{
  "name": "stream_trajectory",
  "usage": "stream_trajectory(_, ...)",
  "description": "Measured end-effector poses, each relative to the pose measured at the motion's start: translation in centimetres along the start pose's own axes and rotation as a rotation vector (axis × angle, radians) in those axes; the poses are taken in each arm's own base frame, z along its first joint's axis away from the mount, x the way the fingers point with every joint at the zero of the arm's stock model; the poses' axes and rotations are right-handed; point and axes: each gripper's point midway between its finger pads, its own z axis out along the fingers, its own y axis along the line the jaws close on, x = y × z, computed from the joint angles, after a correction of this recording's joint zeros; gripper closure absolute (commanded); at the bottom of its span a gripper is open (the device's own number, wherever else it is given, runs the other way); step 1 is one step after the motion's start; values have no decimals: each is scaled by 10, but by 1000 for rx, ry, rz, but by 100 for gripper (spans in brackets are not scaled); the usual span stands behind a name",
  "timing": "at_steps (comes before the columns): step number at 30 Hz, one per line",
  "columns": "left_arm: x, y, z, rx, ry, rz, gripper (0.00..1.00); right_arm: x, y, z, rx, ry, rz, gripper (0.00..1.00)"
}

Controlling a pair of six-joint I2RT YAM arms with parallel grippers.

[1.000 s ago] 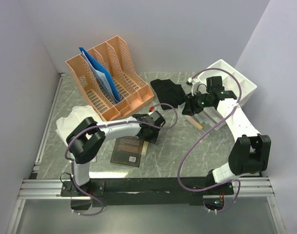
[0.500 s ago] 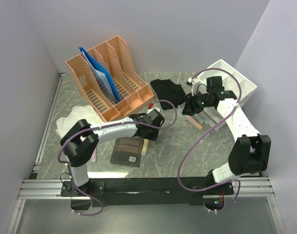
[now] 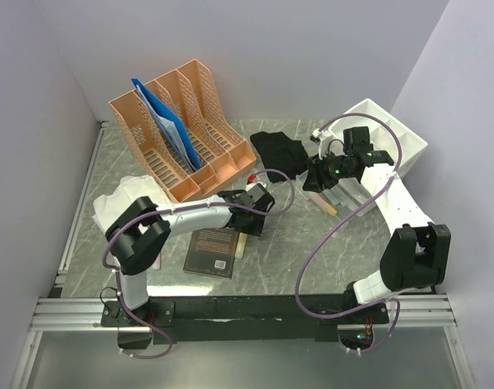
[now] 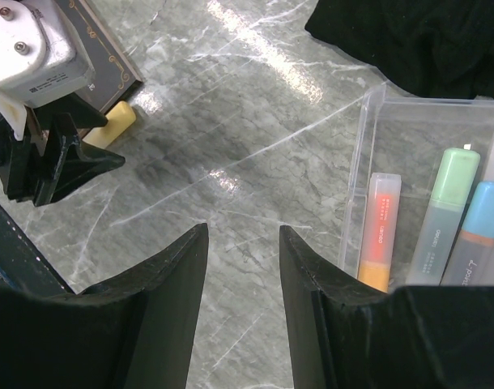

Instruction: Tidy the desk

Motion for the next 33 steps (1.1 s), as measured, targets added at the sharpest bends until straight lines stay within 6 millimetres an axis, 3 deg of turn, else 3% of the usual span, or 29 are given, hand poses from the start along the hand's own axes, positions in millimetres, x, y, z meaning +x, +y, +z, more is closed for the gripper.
stream_trajectory(8,4,6,4,-27,10,-9,35,-1,1,-1,2,-4,-3,52)
stream_trajectory(14,14,12,14,-63,46,-14,39,-1,1,-2,1,-5,-4,52)
stream_trajectory(18,15,14,14,-71,52,-11,56,0,2,-1,-2,-4,-2,52)
stream_trajectory(19,15,15,14,-74,55,-11,69,0,2,-1,-3,-4,-2,52)
stream_trajectory(23,13,17,14,-79,64,-19,94,0,3,-2,-5,-5,-2,52)
stream_trajectory(25,13,17,14,-80,64,-14,99,0,3,-2,-5,-7,-4,52)
stream_trajectory(33,11,7,11,-21,64,-40,99,0,12,-4,-50,-12,-29,52)
